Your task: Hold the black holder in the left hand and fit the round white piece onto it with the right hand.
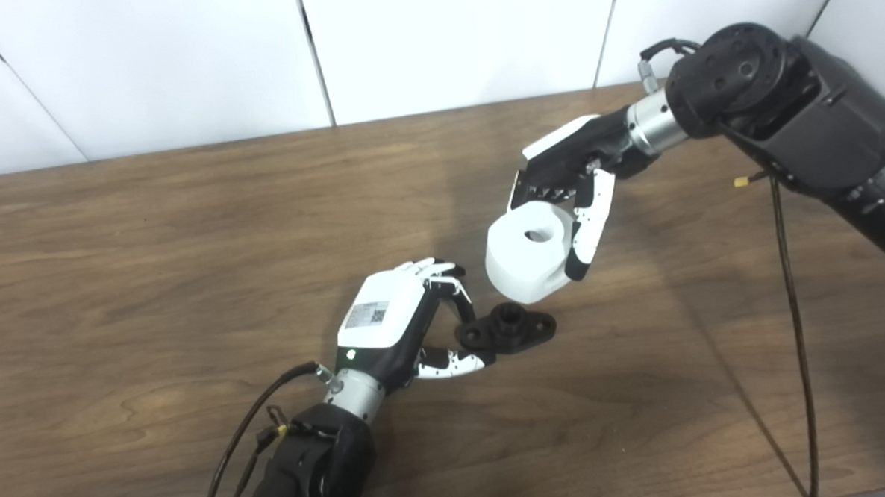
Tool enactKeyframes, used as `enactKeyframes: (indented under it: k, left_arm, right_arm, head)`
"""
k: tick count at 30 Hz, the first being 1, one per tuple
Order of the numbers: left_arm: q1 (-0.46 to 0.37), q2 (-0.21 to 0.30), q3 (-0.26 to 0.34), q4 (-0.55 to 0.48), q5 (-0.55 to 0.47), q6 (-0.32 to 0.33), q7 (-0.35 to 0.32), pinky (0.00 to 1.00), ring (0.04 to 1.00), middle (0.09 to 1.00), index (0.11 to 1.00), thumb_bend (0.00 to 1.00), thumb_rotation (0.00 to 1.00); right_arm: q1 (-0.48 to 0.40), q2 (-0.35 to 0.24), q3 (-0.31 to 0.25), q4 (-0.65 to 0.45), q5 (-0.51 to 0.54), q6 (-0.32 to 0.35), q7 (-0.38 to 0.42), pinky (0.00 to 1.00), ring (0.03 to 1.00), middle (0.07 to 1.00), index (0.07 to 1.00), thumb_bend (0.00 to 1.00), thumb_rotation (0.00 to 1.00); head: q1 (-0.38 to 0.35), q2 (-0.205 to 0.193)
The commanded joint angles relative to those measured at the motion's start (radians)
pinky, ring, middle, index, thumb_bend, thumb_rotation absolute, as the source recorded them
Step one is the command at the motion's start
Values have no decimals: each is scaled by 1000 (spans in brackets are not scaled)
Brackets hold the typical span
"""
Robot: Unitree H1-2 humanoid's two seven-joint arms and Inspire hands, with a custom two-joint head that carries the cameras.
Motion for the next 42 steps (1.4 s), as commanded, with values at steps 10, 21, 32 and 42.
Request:
enactKeyframes:
  k: [10,21,32,42]
  left_arm:
    - [-2,-2,-15,19,18,25,-49,883,887,830,490,512,54]
    - [-5,-3,-14,21,21,27,-52,884,888,830,489,511,55]
    - [-7,-8,-15,26,26,28,-51,885,887,829,490,512,55]
    - [-6,-9,-14,27,25,25,-48,880,885,826,489,512,55]
  right_arm:
    - [-82,-31,4,-27,78,9,39,1000,872,800,482,509,141]
    - [-79,-34,28,-42,115,9,13,996,872,804,481,509,139]
    - [-85,-23,45,-67,106,9,-2,991,874,816,483,509,142]
    - [-84,-5,60,-83,80,9,-28,1000,891,822,483,511,142]
  head:
    - [5,5]
    - [8,6]
    - [11,8]
    - [11,8]
